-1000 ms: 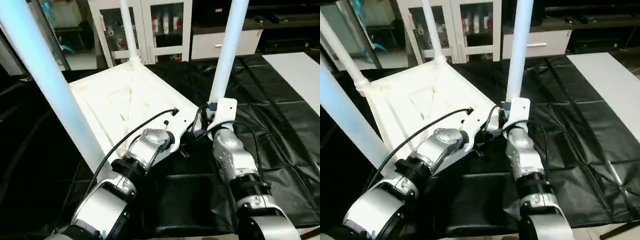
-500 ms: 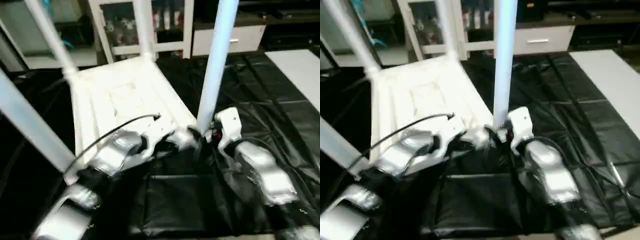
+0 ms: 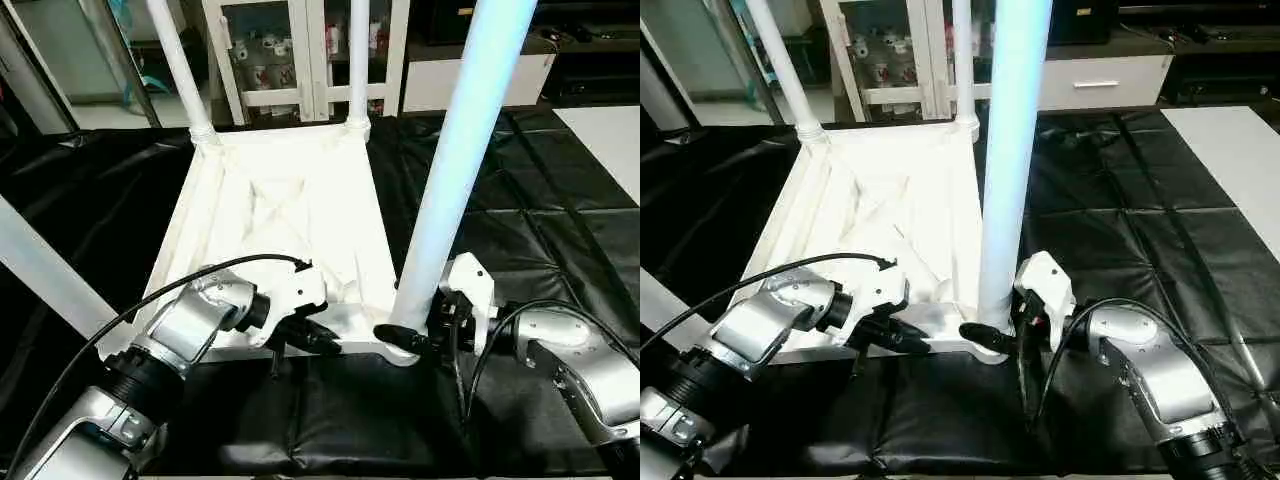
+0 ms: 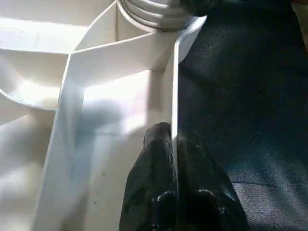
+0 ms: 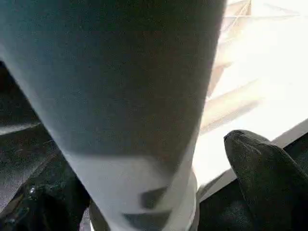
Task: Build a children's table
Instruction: Rotate leg to tighten
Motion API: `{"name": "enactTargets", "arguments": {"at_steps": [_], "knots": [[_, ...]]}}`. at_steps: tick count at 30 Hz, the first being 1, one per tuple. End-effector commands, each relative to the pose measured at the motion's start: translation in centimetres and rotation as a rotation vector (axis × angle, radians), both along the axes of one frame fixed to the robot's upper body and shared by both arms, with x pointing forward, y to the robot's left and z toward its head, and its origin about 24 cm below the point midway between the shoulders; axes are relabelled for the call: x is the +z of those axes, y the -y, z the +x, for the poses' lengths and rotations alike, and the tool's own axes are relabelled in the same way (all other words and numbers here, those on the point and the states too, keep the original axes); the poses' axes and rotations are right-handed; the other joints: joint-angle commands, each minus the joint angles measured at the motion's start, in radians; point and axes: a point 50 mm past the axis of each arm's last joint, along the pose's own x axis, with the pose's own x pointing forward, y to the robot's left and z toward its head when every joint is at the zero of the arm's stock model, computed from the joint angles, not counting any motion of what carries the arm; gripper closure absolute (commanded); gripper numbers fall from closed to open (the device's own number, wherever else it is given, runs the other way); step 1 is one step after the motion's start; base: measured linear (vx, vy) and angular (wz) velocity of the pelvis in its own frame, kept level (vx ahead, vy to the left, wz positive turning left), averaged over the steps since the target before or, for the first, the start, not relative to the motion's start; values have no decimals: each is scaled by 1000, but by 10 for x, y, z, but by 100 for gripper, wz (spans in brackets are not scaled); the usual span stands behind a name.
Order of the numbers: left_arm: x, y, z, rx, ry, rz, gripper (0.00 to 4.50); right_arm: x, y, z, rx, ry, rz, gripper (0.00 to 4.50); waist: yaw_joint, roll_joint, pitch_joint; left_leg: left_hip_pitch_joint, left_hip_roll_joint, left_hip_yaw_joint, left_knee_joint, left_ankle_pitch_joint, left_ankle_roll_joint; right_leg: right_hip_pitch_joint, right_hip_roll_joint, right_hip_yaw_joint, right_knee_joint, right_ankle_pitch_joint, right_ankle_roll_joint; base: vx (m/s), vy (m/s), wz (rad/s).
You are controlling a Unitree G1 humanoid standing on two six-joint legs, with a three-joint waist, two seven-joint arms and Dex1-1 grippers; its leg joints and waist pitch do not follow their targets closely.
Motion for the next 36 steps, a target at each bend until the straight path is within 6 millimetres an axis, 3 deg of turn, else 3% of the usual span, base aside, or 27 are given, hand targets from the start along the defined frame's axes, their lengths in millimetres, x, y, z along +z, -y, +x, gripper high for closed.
{"name": "enactTargets", "arguments": {"at_steps": [1,5,8,11,16,23,31,33,34,36], "knots": [[6,4,-4,-60,-16,-11,450,-5,2,0,7,-27,-41,60,0,-16,-58,29,81,-41,-78,-190,89,39,-64,42,-61,-84,-243,0,0,0],[7,3,-3,-55,-15,-8,450,-5,2,-2,23,-27,-61,60,2,-16,-60,28,79,-40,-73,-155,111,40,-64,40,-57,-44,-251,0,0,0],[6,2,-3,-49,-12,-2,450,-6,3,-4,47,-29,-87,60,4,-21,-59,28,79,-40,-72,-159,113,41,-63,40,-57,-54,-251,0,0,0],[6,3,-3,-49,-13,-1,450,-7,5,-4,43,-31,-88,60,5,-19,-60,28,79,-40,-70,-157,115,42,-65,40,-57,-63,-250,0,0,0],[6,2,-3,-42,-10,1,450,-8,6,-2,33,-29,-92,120,8,-20,-61,28,79,-40,-67,-142,124,41,-64,40,-55,-53,-252,0,0,0],[6,1,-2,-41,-11,3,450,-7,4,0,27,-24,-74,167,9,-20,-60,28,79,-40,-67,-165,113,40,-63,40,-57,-88,-248,0,0,0],[5,1,-2,-26,-16,3,450,-8,2,0,10,-30,-38,180,6,-20,-61,27,77,-40,-66,-160,112,41,-61,40,-54,-76,-249,0,0,0],[1,4,3,42,1,0,450,-12,4,14,-139,20,-35,180,3,-21,-60,27,78,-39,-66,-164,109,38,-63,41,-54,-87,-251,0,0,0],[0,6,6,75,9,-1,450,-14,5,20,-209,38,-36,180,-7,-21,-56,24,74,-40,-69,-200,86,38,-61,38,-61,-139,-245,0,0,0],[-2,9,10,114,17,-7,450,-17,4,27,-279,51,-32,180,-17,-23,-54,25,71,-41,-70,-230,69,36,-59,37,-64,-181,-239,0,0,0]]}}
